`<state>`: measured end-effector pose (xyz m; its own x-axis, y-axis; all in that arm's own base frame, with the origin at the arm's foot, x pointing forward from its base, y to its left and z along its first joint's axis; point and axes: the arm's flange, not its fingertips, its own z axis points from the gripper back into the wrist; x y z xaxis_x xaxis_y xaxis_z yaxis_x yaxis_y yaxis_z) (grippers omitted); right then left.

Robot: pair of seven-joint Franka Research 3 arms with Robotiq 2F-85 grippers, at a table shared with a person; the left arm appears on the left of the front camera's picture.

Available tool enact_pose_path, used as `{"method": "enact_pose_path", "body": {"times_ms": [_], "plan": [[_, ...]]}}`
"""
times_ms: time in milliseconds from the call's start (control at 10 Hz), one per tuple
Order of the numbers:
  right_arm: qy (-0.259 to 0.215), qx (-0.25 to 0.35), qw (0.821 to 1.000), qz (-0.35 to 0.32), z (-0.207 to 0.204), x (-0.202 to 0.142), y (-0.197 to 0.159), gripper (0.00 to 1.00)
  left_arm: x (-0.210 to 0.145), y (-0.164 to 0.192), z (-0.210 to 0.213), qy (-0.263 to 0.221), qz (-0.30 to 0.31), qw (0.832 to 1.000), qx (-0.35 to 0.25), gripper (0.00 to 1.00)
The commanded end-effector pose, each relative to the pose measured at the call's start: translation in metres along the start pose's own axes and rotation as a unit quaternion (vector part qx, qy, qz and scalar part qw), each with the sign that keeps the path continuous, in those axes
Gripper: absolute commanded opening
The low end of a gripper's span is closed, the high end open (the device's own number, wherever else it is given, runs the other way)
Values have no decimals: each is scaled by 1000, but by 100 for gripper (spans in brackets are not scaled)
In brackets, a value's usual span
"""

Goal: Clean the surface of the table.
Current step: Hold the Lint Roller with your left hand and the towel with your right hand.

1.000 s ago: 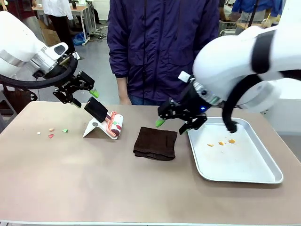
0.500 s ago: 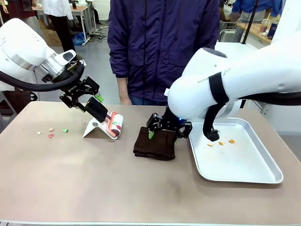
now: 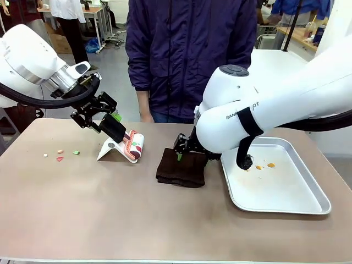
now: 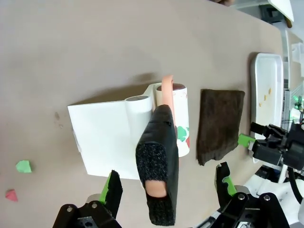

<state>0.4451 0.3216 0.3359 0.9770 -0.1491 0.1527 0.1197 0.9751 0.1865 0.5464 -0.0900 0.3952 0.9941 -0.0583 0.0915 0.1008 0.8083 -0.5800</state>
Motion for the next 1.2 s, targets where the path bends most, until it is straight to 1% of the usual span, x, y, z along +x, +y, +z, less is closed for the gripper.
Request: {"method": "enact_pose_path", "body": {"times_ms": [0,300,600,800,900,1000,1100], "plan": [[-15,-36,999,-17,-13,4,19,100,5,0,2,17,14,1000,2,100],[-1,-57,998,-24,-33,8,14,100,4,0,0,19,17,1000,7,100],[-2,-65,998,-27,-37,11,11,100,4,2,1,19,15,1000,6,100],[9,-64,998,-27,-39,11,9,100,4,4,1,23,11,1000,1,100],[18,-61,998,-29,-40,11,9,41,4,3,2,19,8,1000,-6,61],[22,-62,997,-30,-40,11,9,41,3,2,2,17,4,1000,-17,40],[25,-60,997,-30,-39,10,8,0,2,1,2,11,-1,1000,-27,1]]}}
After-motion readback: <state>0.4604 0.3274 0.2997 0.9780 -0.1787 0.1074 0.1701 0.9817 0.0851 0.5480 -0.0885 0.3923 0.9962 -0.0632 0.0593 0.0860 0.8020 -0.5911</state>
